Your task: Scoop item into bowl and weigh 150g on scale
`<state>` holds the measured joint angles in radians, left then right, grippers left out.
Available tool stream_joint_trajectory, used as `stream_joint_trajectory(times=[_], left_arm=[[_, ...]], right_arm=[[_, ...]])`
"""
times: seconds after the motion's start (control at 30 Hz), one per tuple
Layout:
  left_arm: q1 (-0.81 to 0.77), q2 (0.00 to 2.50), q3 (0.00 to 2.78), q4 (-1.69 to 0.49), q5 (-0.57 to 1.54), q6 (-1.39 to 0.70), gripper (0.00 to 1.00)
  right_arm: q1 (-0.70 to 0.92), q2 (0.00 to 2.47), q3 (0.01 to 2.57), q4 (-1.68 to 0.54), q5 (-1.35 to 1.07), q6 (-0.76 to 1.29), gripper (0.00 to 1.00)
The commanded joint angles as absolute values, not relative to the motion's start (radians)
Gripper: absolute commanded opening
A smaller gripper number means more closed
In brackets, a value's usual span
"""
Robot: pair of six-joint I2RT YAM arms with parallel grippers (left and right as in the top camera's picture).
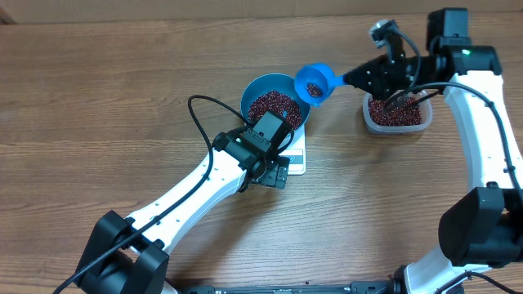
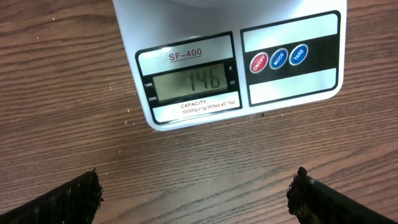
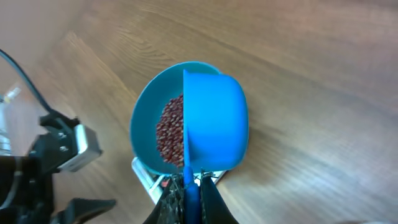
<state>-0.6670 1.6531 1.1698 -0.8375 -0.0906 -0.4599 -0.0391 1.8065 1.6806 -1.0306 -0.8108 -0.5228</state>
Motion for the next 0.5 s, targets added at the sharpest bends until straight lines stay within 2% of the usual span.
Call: stream_joint_trajectory(times=[0.0, 0.13, 0.47], left_arm=[[-0.665, 1.642, 1.168, -0.836, -0.104, -0.437, 1.0], [-0.665, 1.642, 1.168, -0.836, -0.104, -0.437, 1.0], [-0.665, 1.642, 1.168, -0.836, -0.104, -0.437, 1.0]], right_arm=[[-0.031, 1.789, 1.744, -1.021, -0.775, -0.547, 0.04], [0.006, 1.771, 1.828, -1.028, -0.748, -0.547, 0.04], [0.143, 1.736, 1.856, -1.039, -0.411, -0.547, 0.04]])
